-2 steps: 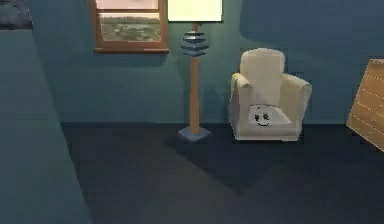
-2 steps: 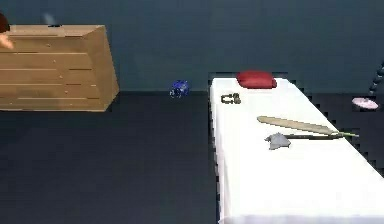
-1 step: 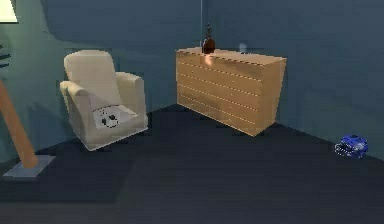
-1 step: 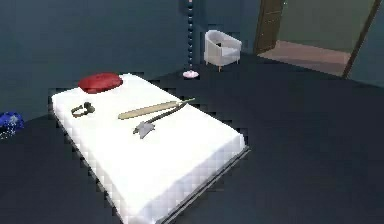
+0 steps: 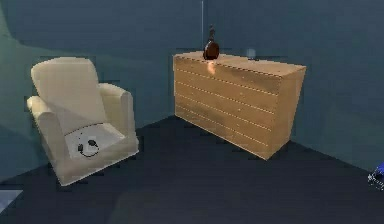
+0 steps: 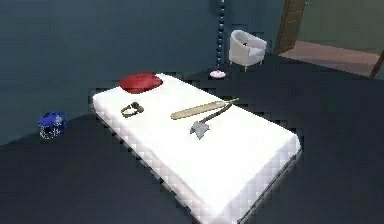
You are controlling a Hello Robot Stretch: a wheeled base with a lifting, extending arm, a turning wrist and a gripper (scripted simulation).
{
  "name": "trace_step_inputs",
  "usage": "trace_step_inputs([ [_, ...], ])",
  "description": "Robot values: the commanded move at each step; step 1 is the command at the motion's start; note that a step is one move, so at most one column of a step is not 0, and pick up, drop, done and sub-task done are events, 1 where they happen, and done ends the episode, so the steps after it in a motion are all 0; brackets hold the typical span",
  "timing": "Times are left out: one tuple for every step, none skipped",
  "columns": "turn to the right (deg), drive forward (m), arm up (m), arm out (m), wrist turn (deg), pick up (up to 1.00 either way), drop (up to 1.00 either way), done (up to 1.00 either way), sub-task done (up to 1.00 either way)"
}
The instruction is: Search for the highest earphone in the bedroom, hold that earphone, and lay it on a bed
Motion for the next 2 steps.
trace_step_inputs([
  [45.0, 0.00, 0.00, 0.00, 0.0, 0.00, 0.00, 0.00, 0.00],
  [0.0, 1.00, 0.00, 0.00, 0.0, 0.00, 0.00, 0.00, 0.00],
])
